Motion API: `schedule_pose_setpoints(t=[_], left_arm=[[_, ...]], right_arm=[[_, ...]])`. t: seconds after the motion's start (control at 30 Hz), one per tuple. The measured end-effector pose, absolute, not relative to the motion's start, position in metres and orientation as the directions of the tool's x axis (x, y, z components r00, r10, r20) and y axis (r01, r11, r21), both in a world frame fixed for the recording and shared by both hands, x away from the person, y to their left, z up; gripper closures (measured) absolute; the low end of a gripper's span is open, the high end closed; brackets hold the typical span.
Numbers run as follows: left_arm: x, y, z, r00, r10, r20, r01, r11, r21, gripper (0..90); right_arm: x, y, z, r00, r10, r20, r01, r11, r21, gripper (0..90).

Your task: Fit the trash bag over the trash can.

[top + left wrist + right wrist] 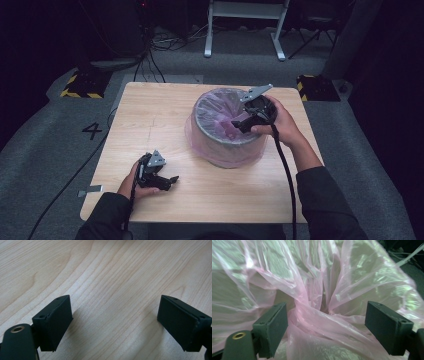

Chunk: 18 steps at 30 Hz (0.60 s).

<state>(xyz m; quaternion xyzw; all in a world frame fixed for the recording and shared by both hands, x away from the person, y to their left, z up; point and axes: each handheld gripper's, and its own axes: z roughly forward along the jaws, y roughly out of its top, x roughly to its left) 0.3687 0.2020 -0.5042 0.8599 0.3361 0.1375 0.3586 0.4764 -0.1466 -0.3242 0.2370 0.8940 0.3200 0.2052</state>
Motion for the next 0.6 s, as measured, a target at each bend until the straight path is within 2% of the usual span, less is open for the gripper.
schedule_pose_setpoints(t=[0.2, 0.6], left_arm=[[0.369, 0.202, -0.504, 0.736, 0.677, -0.005, 0.479, -0.517, 0.710, 12.5], [0.369, 0.202, -0.504, 0.736, 0.677, -0.004, 0.479, -0.517, 0.710, 12.5]], right_arm=[[0.470, -0.155, -0.322, -0.783, 0.586, -0.209, 0.288, 0.639, 0.714, 21.3], [0.445, -0.173, -0.310, -0.761, 0.609, -0.221, 0.236, 0.578, 0.781, 19.4]])
